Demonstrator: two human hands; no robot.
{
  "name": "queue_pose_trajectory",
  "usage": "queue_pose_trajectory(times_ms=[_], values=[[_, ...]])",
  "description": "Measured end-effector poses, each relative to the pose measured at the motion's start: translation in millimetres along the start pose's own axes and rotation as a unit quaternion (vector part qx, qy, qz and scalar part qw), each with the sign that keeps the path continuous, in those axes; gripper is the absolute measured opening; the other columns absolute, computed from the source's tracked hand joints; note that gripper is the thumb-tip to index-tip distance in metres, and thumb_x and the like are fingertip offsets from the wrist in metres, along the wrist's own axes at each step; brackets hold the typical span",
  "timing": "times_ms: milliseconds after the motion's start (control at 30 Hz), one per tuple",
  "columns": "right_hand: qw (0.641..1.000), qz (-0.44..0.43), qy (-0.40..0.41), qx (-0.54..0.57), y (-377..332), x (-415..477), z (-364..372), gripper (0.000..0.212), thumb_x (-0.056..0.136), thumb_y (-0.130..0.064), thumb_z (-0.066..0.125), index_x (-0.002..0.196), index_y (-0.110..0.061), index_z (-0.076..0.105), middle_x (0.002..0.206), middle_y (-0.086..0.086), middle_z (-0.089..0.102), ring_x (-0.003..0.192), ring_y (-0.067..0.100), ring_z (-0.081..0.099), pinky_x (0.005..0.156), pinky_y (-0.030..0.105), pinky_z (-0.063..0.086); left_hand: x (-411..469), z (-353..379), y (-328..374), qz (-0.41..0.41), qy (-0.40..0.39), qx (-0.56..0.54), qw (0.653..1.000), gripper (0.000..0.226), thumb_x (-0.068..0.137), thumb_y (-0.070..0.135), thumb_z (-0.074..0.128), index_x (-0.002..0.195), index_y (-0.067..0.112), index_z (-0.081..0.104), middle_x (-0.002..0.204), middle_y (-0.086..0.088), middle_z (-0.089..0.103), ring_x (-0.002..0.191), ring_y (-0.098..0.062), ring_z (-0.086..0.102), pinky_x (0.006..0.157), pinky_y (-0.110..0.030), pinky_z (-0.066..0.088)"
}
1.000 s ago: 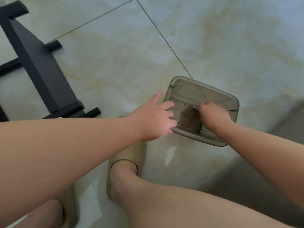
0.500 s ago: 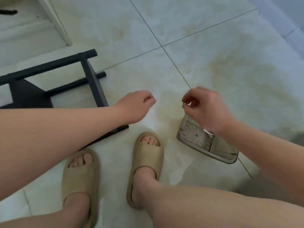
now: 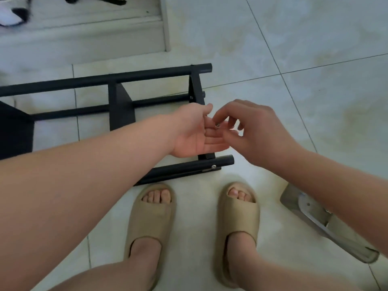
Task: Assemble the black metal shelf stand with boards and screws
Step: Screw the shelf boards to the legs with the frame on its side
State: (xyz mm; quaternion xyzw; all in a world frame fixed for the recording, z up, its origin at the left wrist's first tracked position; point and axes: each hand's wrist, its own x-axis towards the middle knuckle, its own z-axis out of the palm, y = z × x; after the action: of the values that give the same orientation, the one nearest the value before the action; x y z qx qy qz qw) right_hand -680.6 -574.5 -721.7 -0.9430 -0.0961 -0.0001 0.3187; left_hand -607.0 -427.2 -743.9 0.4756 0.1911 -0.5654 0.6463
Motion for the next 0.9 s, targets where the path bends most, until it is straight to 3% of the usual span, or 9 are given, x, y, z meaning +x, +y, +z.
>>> queue_pose_trajectory(times_ms=[100,200,333,433,500,600,700,900], values=[[1.000,0.011,-0.001,0.027,5.6,9.1,23.4,0.019,0.084,0.000,0.066,0.100,-0.009,0.070,0.090,0.000,0.068,0.083,0.015,0.059,0.075,0.028,0.047,9.2,-20.9,-8.9,-0.012,0.035,-0.039,0.999,0.046,0.107,0.038,0.036,0.100,0.002,0.065,0.084,-0.011,0.068,0.064,-0.021,0.070,0.062,-0.028,0.061],[0.998,0.043,-0.011,0.046,21.8,9.4,39.9,0.012,0.090,-0.008,0.067,0.101,-0.014,0.070,0.095,-0.008,0.069,0.089,0.008,0.058,0.078,0.024,0.046,25.0,-43.4,-16.9,0.010,0.111,-0.018,0.994,0.045,0.106,0.034,0.039,0.085,0.006,0.068,0.071,-0.005,0.065,0.052,-0.012,0.061,0.048,-0.019,0.047],[0.985,0.117,-0.130,0.014,49.2,4.0,49.6,0.017,0.093,-0.033,0.065,0.107,-0.024,0.067,0.096,-0.020,0.063,0.093,0.001,0.058,0.084,0.022,0.047,45.5,-63.3,-22.3,0.059,0.195,0.159,0.966,0.035,0.102,0.036,0.049,0.086,0.011,0.068,0.061,0.004,0.048,0.049,-0.009,0.041,0.044,-0.019,0.030],[0.970,0.136,-0.202,0.003,60.3,-0.8,50.0,0.037,0.081,-0.058,0.061,0.103,-0.029,0.064,0.095,-0.020,0.064,0.095,0.000,0.060,0.079,0.014,0.046,58.7,-64.1,-27.3,0.076,0.191,0.297,0.932,0.035,0.097,0.041,0.055,0.091,0.011,0.072,0.059,0.002,0.039,0.052,-0.016,0.033,0.047,-0.023,0.026],[0.965,0.133,-0.226,-0.015,64.6,-2.2,51.3,0.046,0.072,-0.065,0.064,0.096,-0.026,0.067,0.091,-0.017,0.065,0.091,0.002,0.061,0.077,0.017,0.047,66.0,-61.7,-32.5,0.088,0.173,0.325,0.926,0.040,0.095,0.044,0.057,0.087,0.006,0.069,0.058,0.001,0.035,0.054,-0.019,0.029,0.050,-0.026,0.025],[0.959,0.125,-0.254,-0.024,68.9,-3.2,57.9,0.043,0.069,-0.062,0.072,0.088,-0.023,0.069,0.078,-0.012,0.065,0.077,0.005,0.059,0.071,0.024,0.047,71.7,-61.6,-39.0,0.121,0.158,0.337,0.920,0.041,0.095,0.045,0.059,0.077,0.008,0.060,0.057,0.000,0.033,0.053,-0.020,0.029,0.053,-0.030,0.025],[0.966,0.108,-0.236,0.005,71.9,-4.8,60.8,0.039,0.071,-0.056,0.074,0.081,-0.019,0.067,0.071,-0.010,0.061,0.071,0.008,0.054,0.062,0.023,0.041,74.0,-64.3,-41.9,0.142,0.160,0.347,0.913,0.051,0.096,0.046,0.058,0.092,-0.004,0.068,0.061,-0.003,0.034,0.055,-0.020,0.032,0.057,-0.033,0.027],[0.984,0.050,-0.168,-0.032,72.7,-22.2,68.8,0.043,0.079,-0.053,0.070,0.090,-0.011,0.069,0.076,-0.005,0.058,0.072,0.023,0.053,0.066,0.040,0.047,76.0,-65.4,-45.4,0.147,0.150,0.358,0.910,0.055,0.098,0.046,0.055,0.096,-0.007,0.070,0.050,0.005,0.039,0.048,-0.014,0.038,0.054,-0.032,0.031]])
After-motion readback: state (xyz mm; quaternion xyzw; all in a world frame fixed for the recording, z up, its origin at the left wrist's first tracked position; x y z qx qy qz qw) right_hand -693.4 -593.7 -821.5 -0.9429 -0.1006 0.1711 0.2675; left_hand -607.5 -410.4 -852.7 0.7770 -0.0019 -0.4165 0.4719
